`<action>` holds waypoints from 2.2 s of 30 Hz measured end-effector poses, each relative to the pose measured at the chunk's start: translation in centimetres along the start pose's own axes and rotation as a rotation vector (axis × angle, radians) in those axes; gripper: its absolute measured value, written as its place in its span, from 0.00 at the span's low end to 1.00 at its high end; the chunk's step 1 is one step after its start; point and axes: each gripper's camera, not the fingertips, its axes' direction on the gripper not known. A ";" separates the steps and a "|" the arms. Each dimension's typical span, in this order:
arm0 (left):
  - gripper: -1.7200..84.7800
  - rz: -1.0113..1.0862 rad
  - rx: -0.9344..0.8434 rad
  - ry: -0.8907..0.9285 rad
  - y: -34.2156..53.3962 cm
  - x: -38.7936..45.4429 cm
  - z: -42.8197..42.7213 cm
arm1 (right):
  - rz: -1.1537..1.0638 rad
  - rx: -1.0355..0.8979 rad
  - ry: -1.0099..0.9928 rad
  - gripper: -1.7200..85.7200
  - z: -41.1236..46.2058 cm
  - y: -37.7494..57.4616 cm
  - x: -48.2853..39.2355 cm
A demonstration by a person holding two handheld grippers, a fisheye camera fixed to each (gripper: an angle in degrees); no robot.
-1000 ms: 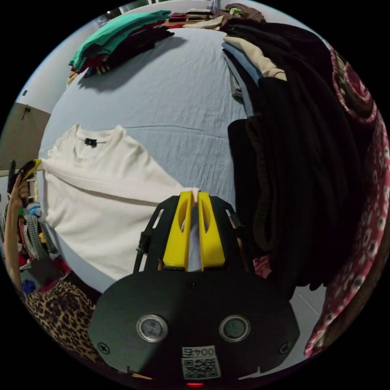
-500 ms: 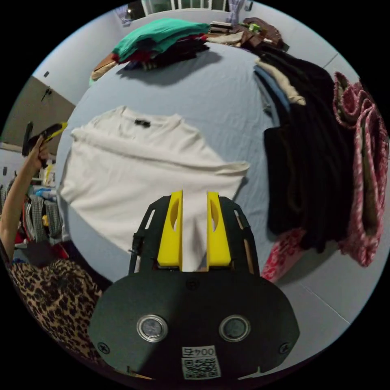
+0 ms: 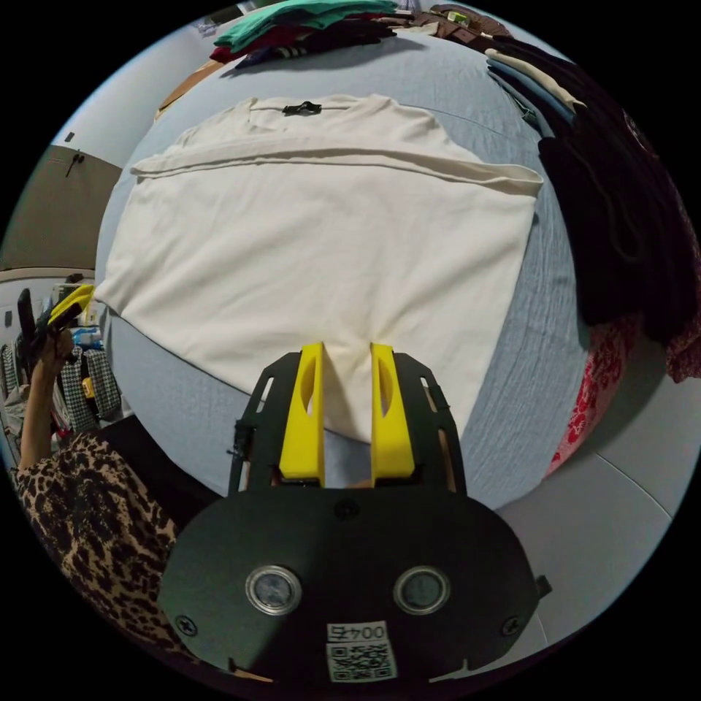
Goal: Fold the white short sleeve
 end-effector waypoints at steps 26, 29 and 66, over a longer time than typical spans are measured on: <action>0.04 0.070 -0.136 0.051 0.4 3.5 2.5 | 0.030 -0.060 0.037 0.13 2.4 -4.9 -1.9; 0.04 0.075 -0.098 -0.069 -0.6 3.7 0.0 | 0.031 -0.068 0.037 0.13 2.6 -5.2 -2.0; 0.03 0.350 -0.073 -0.346 -25.4 11.2 9.3 | 0.049 -0.133 0.031 0.12 4.4 -5.0 -0.4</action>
